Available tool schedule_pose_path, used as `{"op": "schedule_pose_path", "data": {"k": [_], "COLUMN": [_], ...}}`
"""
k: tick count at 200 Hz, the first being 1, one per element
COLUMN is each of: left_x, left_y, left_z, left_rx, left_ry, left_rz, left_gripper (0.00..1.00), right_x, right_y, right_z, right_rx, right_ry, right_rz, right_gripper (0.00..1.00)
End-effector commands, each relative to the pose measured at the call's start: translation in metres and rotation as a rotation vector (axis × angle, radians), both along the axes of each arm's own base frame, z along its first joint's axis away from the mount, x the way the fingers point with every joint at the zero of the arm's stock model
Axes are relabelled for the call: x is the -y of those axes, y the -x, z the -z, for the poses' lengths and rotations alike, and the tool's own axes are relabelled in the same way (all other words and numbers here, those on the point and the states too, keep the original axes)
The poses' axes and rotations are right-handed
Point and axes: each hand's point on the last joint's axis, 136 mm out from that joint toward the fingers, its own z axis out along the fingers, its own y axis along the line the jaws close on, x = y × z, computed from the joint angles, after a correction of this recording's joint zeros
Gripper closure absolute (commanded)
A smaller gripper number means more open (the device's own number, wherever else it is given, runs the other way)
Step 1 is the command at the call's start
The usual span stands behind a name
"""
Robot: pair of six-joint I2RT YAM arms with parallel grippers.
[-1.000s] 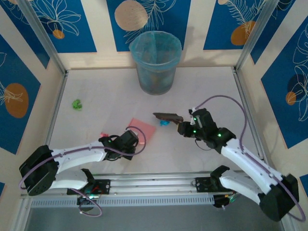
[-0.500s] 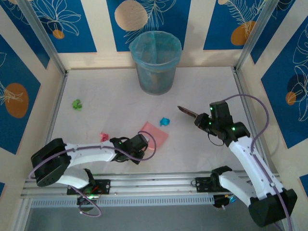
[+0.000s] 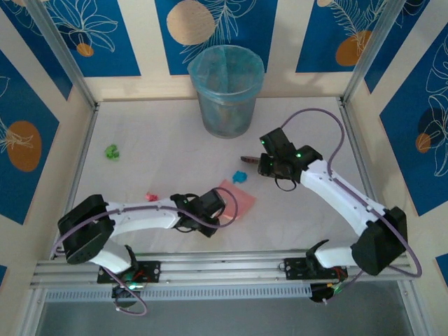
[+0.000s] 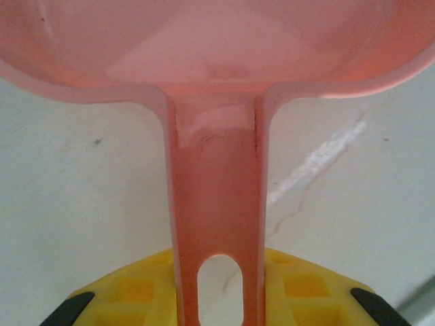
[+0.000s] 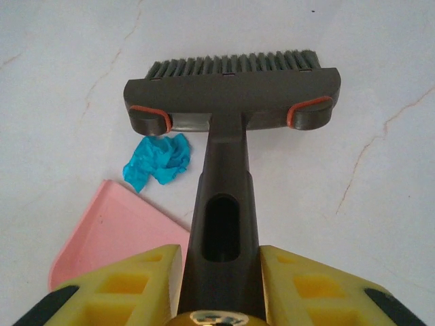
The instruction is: Sweep away the paper scraps from the table
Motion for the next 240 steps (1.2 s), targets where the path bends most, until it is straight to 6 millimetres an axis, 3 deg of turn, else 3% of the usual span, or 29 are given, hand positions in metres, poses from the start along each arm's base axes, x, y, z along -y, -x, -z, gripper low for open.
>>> {"op": "schedule_pose_path", "data": {"k": [1,49,88,132,184,210,240], "left_x": [-0.005,-0.010,-0.014,-0.013,-0.021,-0.021,-0.025], "left_y": [0.018,0.008,-0.011,-0.028,-0.036,-0.036,-0.038], "left_z": [-0.006,-0.007,0.000,0.008,0.020,0.019,0.018], "left_rx": [-0.108,-0.121,-0.113,-0.088,-0.085,-0.077,-0.059], "left_ry": [-0.058,-0.143,-0.178,-0.177,-0.134,-0.094,-0.097], "left_rz": [0.001,-0.015,-0.060,-0.092,-0.146,-0.159,-0.167], "left_gripper": [0.98,0.96,0.98,0.99,1.00,1.00,1.00], "right_x": [-0.001,-0.012,-0.014,-0.026,-0.053,-0.056,-0.050], "right_y": [-0.005,0.000,0.017,0.054,0.106,0.109,0.093], "right_z": [-0.010,-0.003,0.002,0.009,-0.010,-0.022,-0.034], "right_rx": [0.030,-0.005,-0.044,-0.156,-0.226,-0.210,-0.156], "right_ry": [0.051,0.049,0.095,0.052,-0.132,-0.185,-0.284], "right_rz": [-0.009,-0.058,-0.116,-0.237,-0.395,-0.409,-0.340], "right_gripper": [1.00,1.00,1.00,1.00,1.00,1.00,1.00]}}
